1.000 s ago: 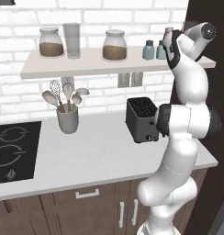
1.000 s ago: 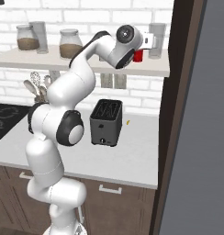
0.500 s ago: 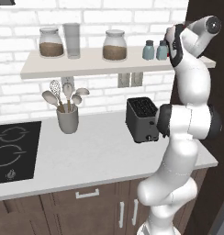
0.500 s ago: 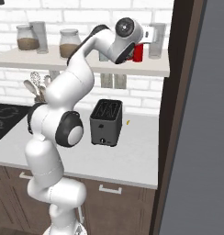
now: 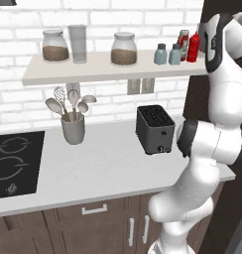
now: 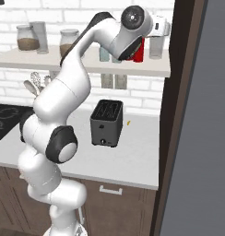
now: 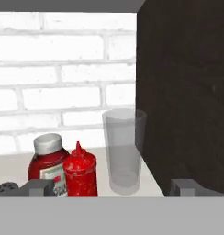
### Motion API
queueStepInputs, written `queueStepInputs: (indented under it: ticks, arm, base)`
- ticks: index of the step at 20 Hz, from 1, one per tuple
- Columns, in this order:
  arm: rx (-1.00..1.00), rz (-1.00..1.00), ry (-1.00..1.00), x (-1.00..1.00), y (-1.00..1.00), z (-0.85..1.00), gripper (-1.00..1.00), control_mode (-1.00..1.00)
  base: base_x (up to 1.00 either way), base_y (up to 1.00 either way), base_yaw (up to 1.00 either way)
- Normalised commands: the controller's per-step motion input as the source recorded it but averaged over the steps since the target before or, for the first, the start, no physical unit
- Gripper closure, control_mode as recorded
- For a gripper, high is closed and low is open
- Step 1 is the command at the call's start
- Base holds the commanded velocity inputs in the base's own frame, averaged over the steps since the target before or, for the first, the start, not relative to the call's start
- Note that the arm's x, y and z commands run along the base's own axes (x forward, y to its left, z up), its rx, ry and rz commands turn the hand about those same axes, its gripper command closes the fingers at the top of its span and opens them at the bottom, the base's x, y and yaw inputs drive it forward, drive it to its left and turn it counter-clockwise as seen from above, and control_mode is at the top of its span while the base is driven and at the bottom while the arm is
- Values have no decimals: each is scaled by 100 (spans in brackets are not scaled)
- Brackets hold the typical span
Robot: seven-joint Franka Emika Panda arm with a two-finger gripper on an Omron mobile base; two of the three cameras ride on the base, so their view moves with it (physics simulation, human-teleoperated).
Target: Put the shaker and condiment bottle from the counter next to their counterparts in the cabinet.
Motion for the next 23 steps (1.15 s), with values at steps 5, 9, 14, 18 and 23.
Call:
queueStepInputs:
  ticks: [5, 9, 14, 18, 23]
  arm:
    - [0, 10, -33, -100, -72, -16, -100, -100]
    - [1, 7, -41, -100, -48, -23, -100, -100]
    - [1, 0, -48, -100, 21, -2, -100, -100]
    - [3, 0, -46, -100, 45, 0, -100, -100]
    - [1, -4, -42, -100, 11, 0, -100, -100]
  base:
    - [0, 0, 0]
    - [0, 0, 0]
    - [0, 0, 0]
    - [0, 0, 0]
    - [0, 0, 0]
